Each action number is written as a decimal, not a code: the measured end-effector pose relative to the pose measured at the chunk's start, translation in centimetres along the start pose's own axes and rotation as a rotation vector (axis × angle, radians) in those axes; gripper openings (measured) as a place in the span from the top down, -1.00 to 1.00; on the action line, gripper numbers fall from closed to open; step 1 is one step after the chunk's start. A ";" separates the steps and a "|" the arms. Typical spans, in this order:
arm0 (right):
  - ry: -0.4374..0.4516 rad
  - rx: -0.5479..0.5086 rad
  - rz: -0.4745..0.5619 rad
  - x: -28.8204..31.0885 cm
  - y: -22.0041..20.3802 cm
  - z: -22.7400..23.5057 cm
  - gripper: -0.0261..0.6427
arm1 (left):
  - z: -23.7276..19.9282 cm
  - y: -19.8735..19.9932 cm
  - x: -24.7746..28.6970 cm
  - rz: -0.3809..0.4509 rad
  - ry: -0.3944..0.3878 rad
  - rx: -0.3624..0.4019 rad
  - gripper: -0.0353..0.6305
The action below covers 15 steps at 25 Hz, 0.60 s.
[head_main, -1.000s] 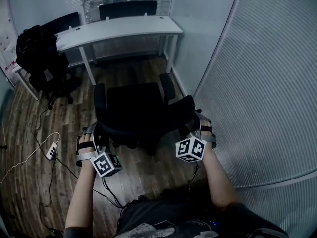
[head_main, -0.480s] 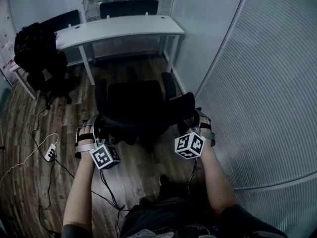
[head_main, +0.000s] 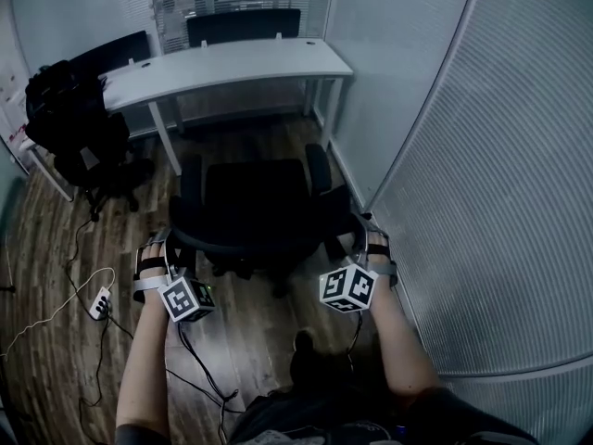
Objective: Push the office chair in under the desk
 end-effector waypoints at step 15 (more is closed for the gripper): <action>0.035 -0.033 0.057 8.6 -0.6 3.5 0.03 | -1.7 3.2 8.9 -0.046 0.027 -0.012 0.20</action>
Point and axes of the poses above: the fingertips, and each gripper's own axes: x forward along the fingers, z to its right, y out of its top, the point moved 4 cm from there along -x, backward along the fingers, and after that the axes turned 5 degrees about -z, right-handed, at the moved point
